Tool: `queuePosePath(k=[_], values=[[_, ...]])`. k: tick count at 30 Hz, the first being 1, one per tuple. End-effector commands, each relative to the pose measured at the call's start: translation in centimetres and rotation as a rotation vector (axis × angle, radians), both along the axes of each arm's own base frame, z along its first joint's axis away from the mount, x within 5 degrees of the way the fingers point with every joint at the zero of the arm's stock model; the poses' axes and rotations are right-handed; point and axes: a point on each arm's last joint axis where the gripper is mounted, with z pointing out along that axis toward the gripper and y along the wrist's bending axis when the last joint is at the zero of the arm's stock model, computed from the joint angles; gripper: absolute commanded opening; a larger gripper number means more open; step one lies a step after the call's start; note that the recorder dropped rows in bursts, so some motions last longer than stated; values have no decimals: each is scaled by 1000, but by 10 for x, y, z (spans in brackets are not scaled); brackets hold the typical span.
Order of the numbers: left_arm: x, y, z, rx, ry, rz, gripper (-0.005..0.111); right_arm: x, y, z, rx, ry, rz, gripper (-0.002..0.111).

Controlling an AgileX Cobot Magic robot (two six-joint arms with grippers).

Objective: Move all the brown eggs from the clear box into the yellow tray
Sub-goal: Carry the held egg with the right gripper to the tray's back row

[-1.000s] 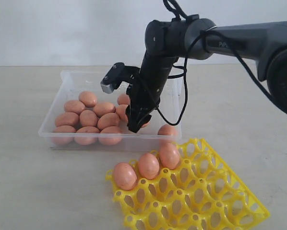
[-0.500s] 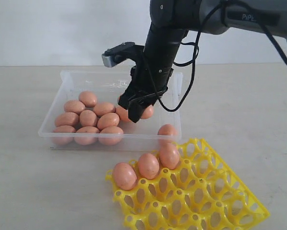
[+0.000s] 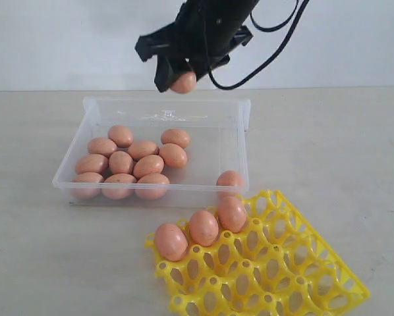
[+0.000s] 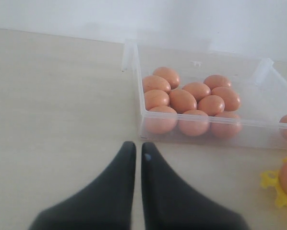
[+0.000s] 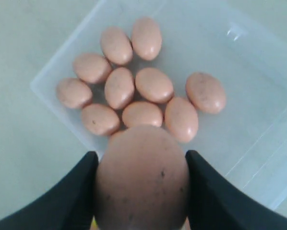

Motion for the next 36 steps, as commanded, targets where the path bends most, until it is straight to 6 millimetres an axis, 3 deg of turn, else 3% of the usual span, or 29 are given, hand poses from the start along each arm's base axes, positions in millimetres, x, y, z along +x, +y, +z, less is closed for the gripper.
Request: queuePosePath(k=[1,3,6,14,19,26,31,36], values=[[1,0,-1,8,-2,-2,4,-14,-12,25,77,-126,-95,0],[1,0,-1,8,-2,-2,4,-22,-19,26,92,-186,-143,0],[1,0,-1,8,-2,-2,4,-43,-34,9,121,-284,-209,0],[1,0,-1,8,-2,-2,4,-129,-91,-19,301,-738,-389,0],[1,0,-1,8,-2,-2,4,-173,-113,-50,289,-763,-410,0],[1,0,-1,8,-2,-2,4,-197,-126,-93,295,-694,-470,0],[1,0,-1,8,-2,-2,4,-204,-127,-98,371,-720,-469,0],[1,0,-1,8,-2,-2,4,-198,-114,-110,387,-681,-364,0]])
